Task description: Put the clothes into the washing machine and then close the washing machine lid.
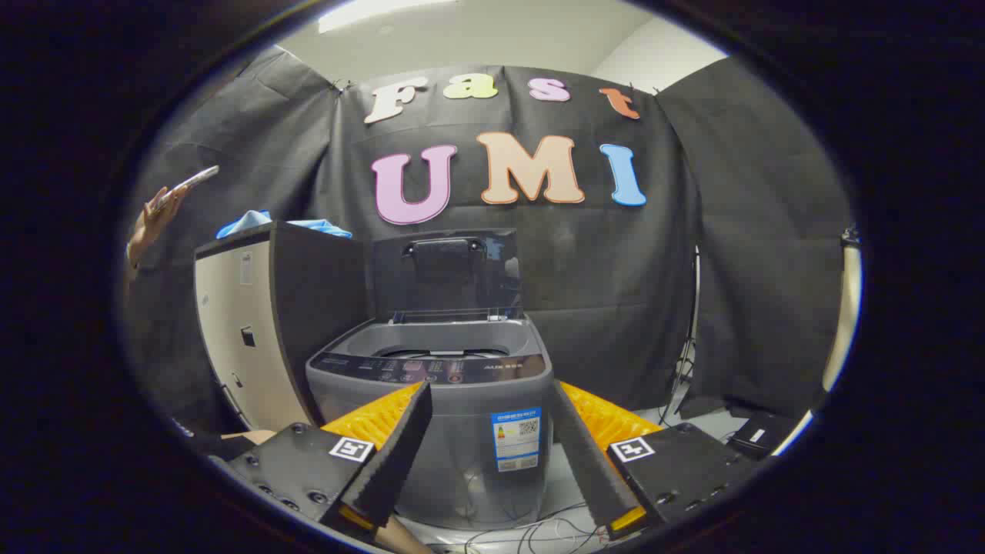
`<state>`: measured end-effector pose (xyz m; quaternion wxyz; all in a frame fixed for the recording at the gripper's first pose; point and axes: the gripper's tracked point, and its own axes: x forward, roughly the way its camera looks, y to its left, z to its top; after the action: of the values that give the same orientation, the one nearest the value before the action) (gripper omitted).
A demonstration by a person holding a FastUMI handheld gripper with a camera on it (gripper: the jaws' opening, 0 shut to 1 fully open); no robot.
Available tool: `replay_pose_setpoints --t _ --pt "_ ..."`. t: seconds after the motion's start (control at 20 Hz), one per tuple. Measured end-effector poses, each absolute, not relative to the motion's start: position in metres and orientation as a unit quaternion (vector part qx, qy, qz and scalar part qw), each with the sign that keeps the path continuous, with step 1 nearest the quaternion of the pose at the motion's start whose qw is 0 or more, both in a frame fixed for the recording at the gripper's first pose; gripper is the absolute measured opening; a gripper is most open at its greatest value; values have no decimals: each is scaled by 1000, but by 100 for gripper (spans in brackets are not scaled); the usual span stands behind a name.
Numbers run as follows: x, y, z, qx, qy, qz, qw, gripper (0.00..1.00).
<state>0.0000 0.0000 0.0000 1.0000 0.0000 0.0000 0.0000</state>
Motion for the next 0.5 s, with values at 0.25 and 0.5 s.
replay_pose_setpoints --t 0.25,0.5 --pt "0 1 1 -1 -1 1 1000 96" --pt "0 4 2 -15 -7 1 1000 96"
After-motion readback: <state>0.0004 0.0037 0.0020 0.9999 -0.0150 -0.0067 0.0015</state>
